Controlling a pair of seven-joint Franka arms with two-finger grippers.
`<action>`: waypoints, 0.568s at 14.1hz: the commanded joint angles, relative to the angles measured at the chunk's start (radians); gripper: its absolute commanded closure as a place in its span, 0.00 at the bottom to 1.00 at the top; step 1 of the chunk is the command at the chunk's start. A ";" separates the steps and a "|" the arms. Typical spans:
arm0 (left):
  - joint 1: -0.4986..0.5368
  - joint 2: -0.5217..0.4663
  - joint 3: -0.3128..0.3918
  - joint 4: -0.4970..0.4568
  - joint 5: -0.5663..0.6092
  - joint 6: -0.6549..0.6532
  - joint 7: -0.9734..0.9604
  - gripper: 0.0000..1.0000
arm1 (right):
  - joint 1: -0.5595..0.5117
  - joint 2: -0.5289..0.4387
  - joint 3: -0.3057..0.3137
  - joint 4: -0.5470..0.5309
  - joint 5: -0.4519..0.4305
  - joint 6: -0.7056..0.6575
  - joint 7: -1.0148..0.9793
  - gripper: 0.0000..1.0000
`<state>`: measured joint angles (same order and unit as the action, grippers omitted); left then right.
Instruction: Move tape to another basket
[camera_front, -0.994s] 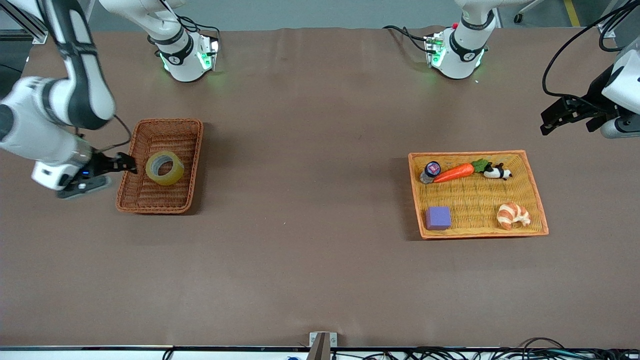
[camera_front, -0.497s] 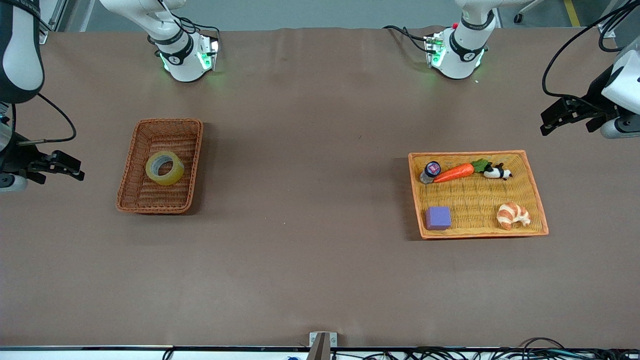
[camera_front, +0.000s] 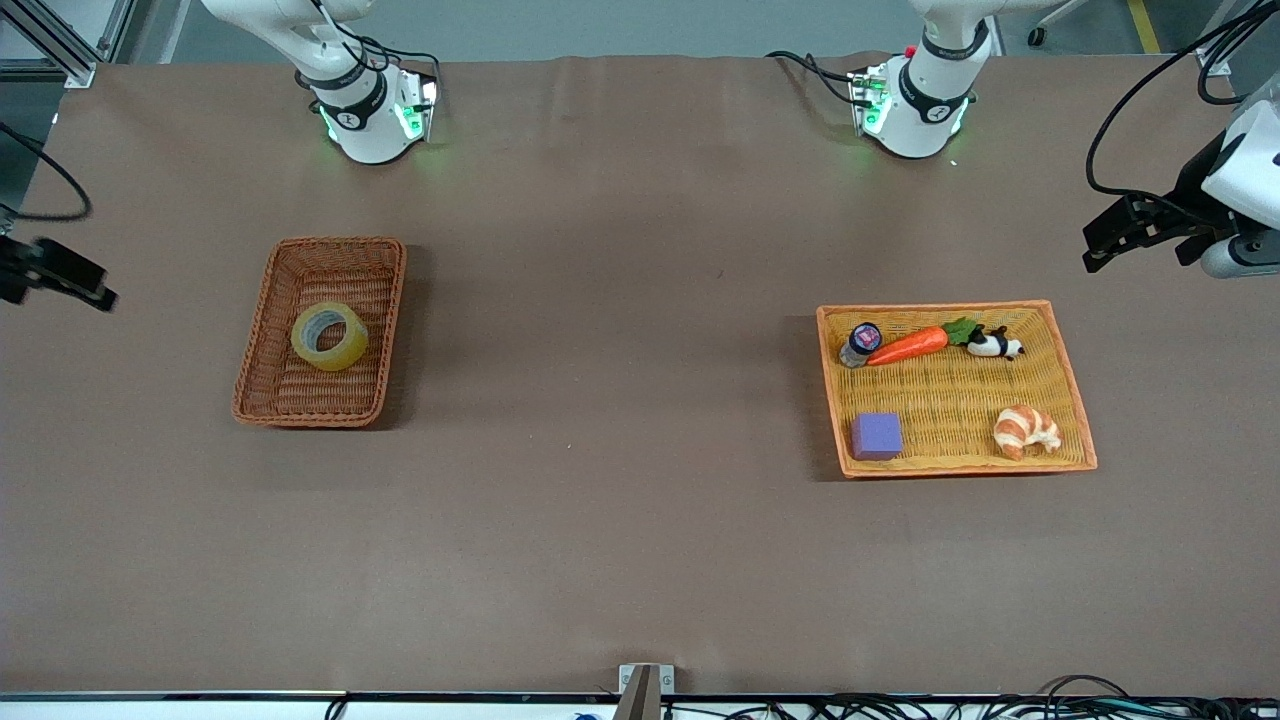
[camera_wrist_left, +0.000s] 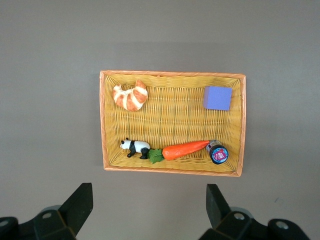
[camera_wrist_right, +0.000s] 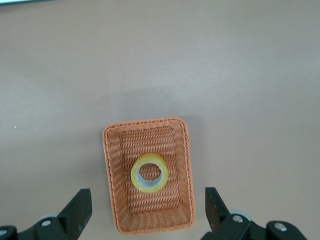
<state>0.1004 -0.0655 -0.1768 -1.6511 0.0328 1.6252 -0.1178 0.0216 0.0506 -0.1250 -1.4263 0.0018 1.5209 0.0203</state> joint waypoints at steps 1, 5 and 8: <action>-0.007 -0.014 0.000 0.000 0.018 0.004 -0.003 0.00 | -0.031 -0.035 -0.013 -0.032 0.009 -0.024 0.020 0.00; -0.007 -0.017 0.000 0.013 0.001 -0.011 0.003 0.00 | -0.029 -0.063 -0.007 -0.083 0.015 0.008 0.021 0.00; -0.007 -0.017 -0.004 0.019 -0.042 -0.039 -0.009 0.00 | -0.023 -0.061 -0.007 -0.080 0.015 0.013 0.023 0.00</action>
<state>0.0965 -0.0686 -0.1797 -1.6379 0.0132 1.6107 -0.1179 -0.0014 0.0239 -0.1388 -1.4677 0.0067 1.5170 0.0248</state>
